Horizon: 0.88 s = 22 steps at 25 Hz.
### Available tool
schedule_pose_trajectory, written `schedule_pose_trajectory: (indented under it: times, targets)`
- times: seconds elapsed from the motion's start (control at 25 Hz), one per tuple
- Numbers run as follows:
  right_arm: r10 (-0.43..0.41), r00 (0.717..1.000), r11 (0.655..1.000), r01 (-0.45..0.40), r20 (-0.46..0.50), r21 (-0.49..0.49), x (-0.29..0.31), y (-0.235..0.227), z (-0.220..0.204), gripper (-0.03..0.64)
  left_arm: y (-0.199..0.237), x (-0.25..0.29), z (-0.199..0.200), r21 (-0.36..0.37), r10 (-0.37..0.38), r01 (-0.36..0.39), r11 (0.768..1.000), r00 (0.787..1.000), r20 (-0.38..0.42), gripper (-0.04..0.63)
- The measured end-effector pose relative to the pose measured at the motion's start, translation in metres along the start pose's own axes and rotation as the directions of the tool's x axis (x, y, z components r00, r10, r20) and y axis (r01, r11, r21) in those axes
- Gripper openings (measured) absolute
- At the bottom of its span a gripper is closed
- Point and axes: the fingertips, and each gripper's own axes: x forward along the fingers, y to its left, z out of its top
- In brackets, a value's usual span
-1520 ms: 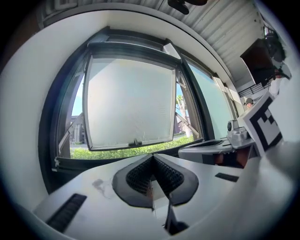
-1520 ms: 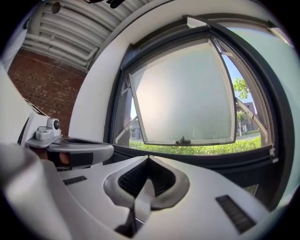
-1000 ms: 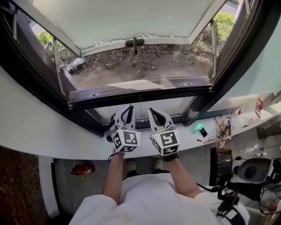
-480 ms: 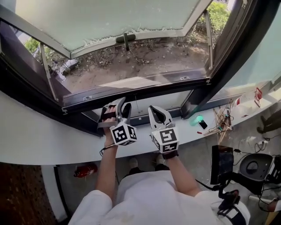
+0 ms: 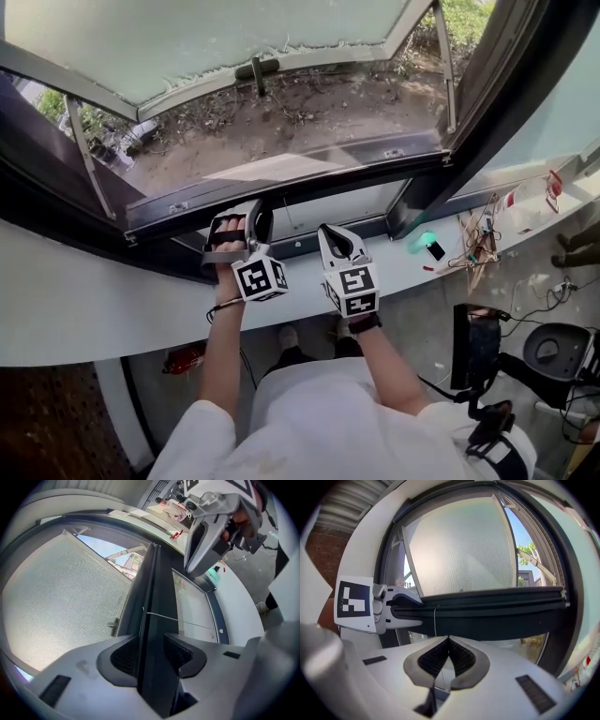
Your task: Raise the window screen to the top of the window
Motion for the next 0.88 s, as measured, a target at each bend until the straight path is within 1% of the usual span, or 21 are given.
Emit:
schedule_pose_trajectory:
  times: [0.16,0.36,0.44,0.6,0.68,0.84,0.88]
  targets:
    - [0.004,0.999,1.000,-0.002,-0.049,0.031,0.008,-0.002,-0.024,0.002,0.000,-0.003,0.002,0.019,-0.002,0.002,1.000,1.000,-0.004,0.144]
    - [0.019,0.991,0.999,-0.012,-0.135,0.053,0.028,-0.001,-0.069,0.002,0.000,-0.005,0.002,-0.026,0.005,-0.005,1.000,1.000,-0.001,0.144]
    - [0.025,0.986,0.998,-0.014,-0.168,0.068,0.033,0.000,-0.088,0.002,0.001,-0.004,0.001,-0.027,0.012,-0.012,1.000,1.000,-0.007,0.144]
    - [0.040,0.977,0.996,-0.024,-0.210,0.081,0.038,0.001,-0.113,0.002,-0.001,-0.004,0.002,-0.057,-0.024,0.023,0.998,1.000,-0.011,0.143]
    - [0.048,0.974,0.997,-0.033,-0.222,0.074,0.042,0.002,-0.123,0.003,-0.003,-0.004,0.003,-0.068,-0.023,0.022,0.997,1.000,-0.016,0.141]
    - [0.078,0.966,0.996,-0.064,-0.245,0.062,0.060,0.002,-0.152,0.005,0.001,-0.003,0.003,-0.079,0.019,-0.022,0.997,0.999,-0.039,0.094]
    - [0.092,0.961,0.995,-0.078,-0.261,0.063,0.066,0.004,-0.163,0.024,0.002,-0.003,0.003,-0.076,0.027,-0.031,0.997,0.998,-0.050,0.083]
